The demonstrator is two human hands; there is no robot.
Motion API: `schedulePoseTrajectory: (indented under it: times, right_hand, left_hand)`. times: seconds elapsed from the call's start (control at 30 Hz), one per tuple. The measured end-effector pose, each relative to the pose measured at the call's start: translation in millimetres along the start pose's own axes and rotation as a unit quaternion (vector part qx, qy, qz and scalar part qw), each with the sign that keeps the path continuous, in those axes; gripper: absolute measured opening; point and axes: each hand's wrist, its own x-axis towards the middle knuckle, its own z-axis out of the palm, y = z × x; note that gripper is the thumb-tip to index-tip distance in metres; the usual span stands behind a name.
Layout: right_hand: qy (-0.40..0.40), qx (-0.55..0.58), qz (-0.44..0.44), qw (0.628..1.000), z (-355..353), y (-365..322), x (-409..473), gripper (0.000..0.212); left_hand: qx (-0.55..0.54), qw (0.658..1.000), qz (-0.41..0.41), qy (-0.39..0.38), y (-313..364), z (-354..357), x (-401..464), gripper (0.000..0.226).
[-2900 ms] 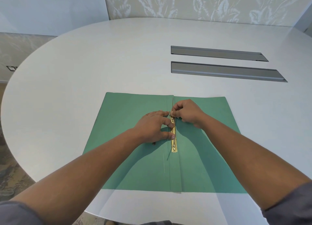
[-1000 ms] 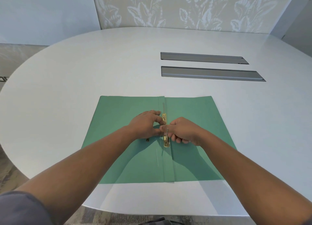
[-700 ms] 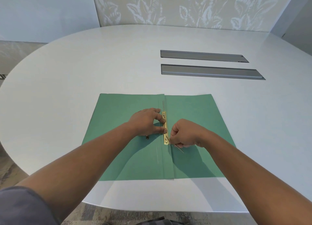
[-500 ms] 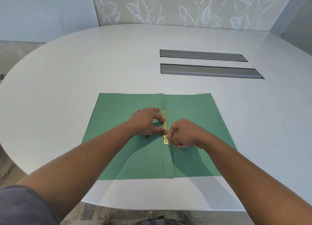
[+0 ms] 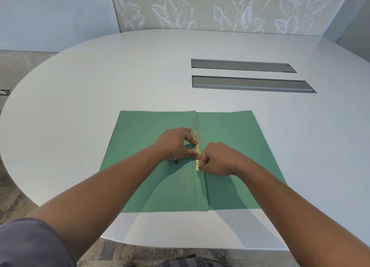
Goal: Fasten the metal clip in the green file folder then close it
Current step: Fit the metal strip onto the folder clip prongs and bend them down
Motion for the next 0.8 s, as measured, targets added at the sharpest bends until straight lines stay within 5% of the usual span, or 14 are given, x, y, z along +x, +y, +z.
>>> schedulePoseTrajectory:
  times: [0.27,0.8]
  right_hand:
    - [0.028,-0.104,-0.009,0.994,17,-28,-1,0.004]
    - [0.053,-0.175,0.006,0.983,38,-43,-25,0.033]
  left_hand:
    - [0.005,1.0,-0.002,0.006,1,0,0,0.047]
    - [0.005,1.0,0.015,0.005,-5,2,1,0.057]
